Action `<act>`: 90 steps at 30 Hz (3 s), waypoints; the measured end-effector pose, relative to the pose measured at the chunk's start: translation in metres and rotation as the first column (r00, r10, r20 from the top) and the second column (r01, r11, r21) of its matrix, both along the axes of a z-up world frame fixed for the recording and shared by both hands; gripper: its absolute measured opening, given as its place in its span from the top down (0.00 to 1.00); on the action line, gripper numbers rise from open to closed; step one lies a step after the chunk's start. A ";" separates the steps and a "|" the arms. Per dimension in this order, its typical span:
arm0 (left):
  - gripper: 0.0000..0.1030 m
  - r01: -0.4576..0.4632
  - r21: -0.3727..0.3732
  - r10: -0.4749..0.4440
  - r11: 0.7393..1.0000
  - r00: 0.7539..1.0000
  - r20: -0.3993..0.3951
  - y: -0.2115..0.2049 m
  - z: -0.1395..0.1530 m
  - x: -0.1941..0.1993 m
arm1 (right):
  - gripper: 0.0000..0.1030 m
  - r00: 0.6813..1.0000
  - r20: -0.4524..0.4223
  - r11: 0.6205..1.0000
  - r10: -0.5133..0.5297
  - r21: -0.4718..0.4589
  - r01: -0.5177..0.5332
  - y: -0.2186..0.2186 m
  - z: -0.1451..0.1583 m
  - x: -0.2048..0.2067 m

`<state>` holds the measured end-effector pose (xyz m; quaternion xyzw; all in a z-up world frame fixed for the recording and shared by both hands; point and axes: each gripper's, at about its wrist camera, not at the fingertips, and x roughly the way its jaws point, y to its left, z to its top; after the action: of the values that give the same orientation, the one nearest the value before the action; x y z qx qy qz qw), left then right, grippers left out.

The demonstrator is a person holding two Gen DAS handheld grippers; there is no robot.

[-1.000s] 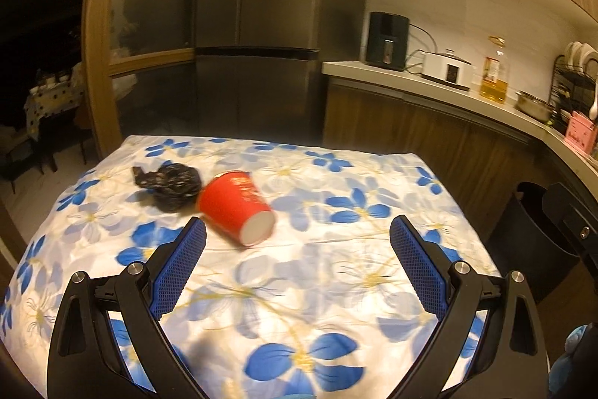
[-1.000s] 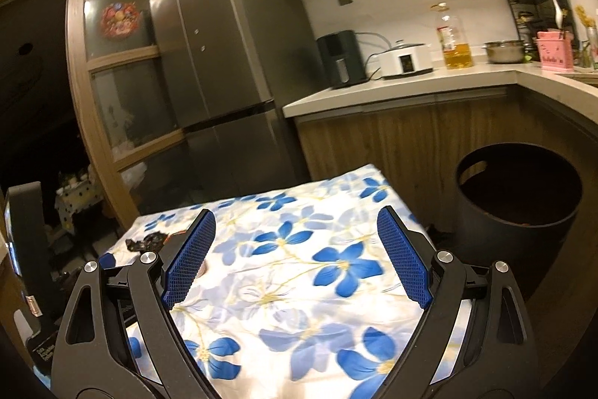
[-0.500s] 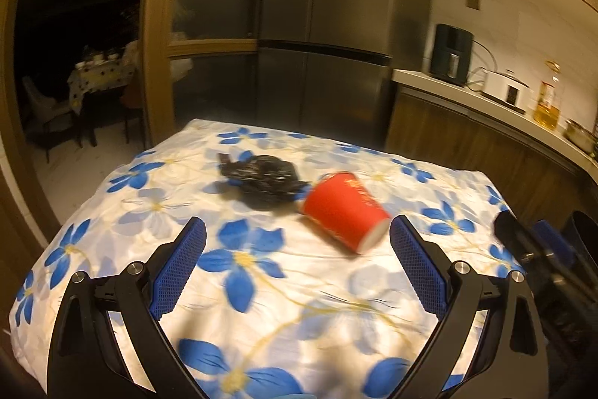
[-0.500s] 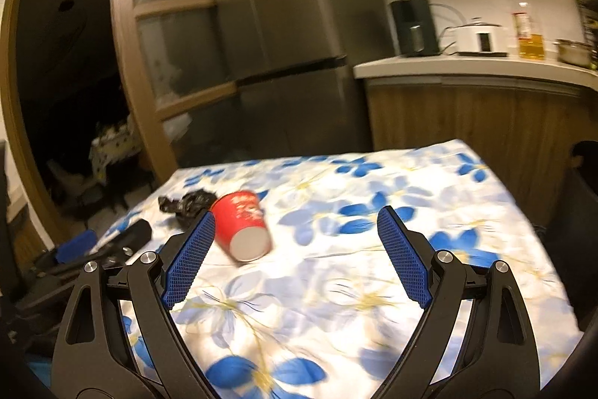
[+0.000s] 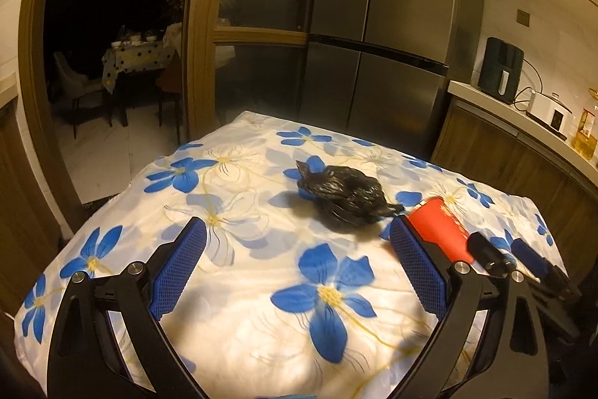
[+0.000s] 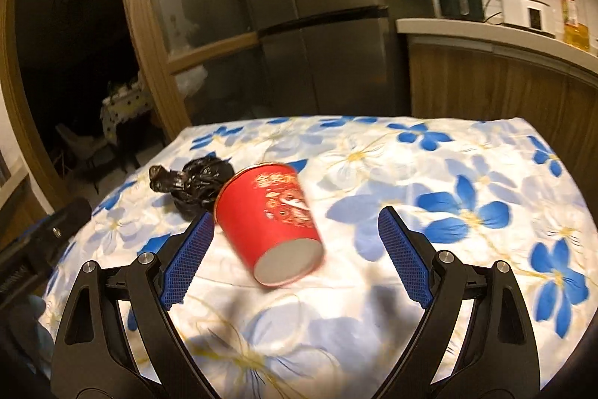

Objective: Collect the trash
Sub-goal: 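Grasp the black plastic bag with the left tool while the right tool grasps the small red cup, then carry the black bag and red cup with both tools over the black bin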

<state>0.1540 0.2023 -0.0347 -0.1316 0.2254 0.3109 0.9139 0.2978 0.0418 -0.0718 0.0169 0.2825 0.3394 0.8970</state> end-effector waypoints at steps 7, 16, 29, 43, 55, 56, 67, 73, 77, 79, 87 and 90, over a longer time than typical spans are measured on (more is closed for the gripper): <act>0.08 -0.012 0.000 0.012 1.000 1.000 0.003 0.018 0.000 0.011 | 0.14 0.998 -0.063 0.999 0.023 -0.026 -0.024 0.023 -0.010 0.018; 0.08 0.002 0.002 -0.002 1.000 1.000 -0.016 0.027 -0.007 0.034 | 0.17 0.990 -0.130 0.997 0.054 -0.040 -0.060 0.039 -0.022 0.031; 0.08 0.017 -0.006 -0.017 1.000 0.999 -0.040 0.030 -0.013 0.055 | 0.42 0.986 -0.163 0.999 0.027 0.027 -0.023 0.017 -0.023 0.037; 0.08 0.040 -0.050 -0.045 0.998 0.993 -0.109 0.031 -0.030 0.122 | 0.42 0.982 -0.151 0.980 -0.117 0.142 0.138 -0.071 -0.008 0.016; 0.33 0.057 -0.074 -0.070 0.996 0.981 -0.181 0.030 -0.046 0.133 | 0.42 0.979 -0.143 0.973 -0.144 0.161 0.166 -0.089 -0.004 0.005; 0.34 0.061 -0.077 -0.075 0.995 0.980 -0.184 0.029 -0.047 0.134 | 0.42 0.979 -0.144 0.973 -0.143 0.161 0.166 -0.089 -0.004 0.004; 0.73 0.136 -0.059 -0.146 0.989 0.966 -0.214 0.011 -0.049 0.137 | 0.42 0.978 -0.125 0.968 -0.168 0.168 0.188 -0.102 0.007 -0.008; 0.80 0.145 -0.066 -0.155 0.987 0.970 -0.188 -0.001 -0.041 0.127 | 0.42 0.977 -0.106 0.963 -0.185 0.181 0.202 -0.116 0.015 -0.016; 0.80 0.163 -0.052 -0.170 0.985 0.973 -0.158 -0.021 -0.031 0.112 | 0.42 0.976 -0.089 0.958 -0.197 0.193 0.211 -0.128 0.022 -0.023; 0.80 0.171 -0.040 -0.175 0.984 0.973 -0.149 -0.030 -0.027 0.106 | 0.42 0.976 -0.082 0.955 -0.204 0.201 0.216 -0.134 0.026 -0.027; 0.80 0.215 -0.017 -0.215 0.977 0.971 -0.100 -0.073 -0.003 0.087 | 0.42 0.969 -0.056 0.940 -0.240 0.236 0.246 -0.166 0.040 -0.041; 0.80 0.232 -0.013 -0.232 0.973 0.969 -0.087 -0.088 0.003 0.082 | 0.42 0.966 -0.047 0.934 -0.255 0.246 0.258 -0.179 0.044 -0.048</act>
<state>0.2363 0.1146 -0.0322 -0.0919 0.2797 0.2069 0.9330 0.2501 -0.1373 -0.0276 0.1690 0.2391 0.2524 0.9223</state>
